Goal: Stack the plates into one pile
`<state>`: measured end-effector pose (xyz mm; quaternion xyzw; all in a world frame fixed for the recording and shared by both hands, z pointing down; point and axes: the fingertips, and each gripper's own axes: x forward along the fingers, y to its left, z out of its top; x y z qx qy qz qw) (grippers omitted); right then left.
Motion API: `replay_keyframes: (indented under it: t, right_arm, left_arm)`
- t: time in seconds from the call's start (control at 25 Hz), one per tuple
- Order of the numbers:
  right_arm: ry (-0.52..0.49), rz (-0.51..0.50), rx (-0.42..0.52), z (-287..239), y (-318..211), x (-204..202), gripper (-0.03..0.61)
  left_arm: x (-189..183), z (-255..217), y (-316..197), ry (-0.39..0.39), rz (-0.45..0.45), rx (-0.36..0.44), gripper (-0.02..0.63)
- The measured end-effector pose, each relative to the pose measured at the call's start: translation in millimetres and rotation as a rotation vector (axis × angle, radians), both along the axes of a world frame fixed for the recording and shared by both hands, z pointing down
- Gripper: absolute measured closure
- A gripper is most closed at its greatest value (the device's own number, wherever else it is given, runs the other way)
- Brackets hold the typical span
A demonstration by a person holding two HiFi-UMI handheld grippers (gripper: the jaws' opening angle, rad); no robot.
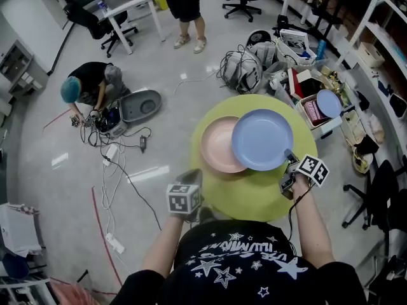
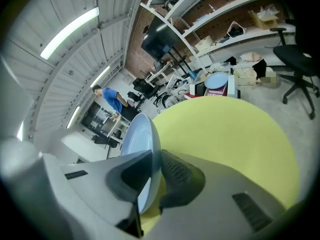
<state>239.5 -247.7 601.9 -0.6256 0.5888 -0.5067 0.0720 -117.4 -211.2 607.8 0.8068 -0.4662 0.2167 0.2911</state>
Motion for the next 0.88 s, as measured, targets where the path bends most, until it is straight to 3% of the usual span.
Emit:
replay_keyframes:
  t: [0.88]
  right_arm:
    - [0.040, -0.144, -0.065, 24, -27, -105, 0.514]
  left_arm:
    - [-41, 4, -7, 0.017, -0.022, -0.012, 0.595]
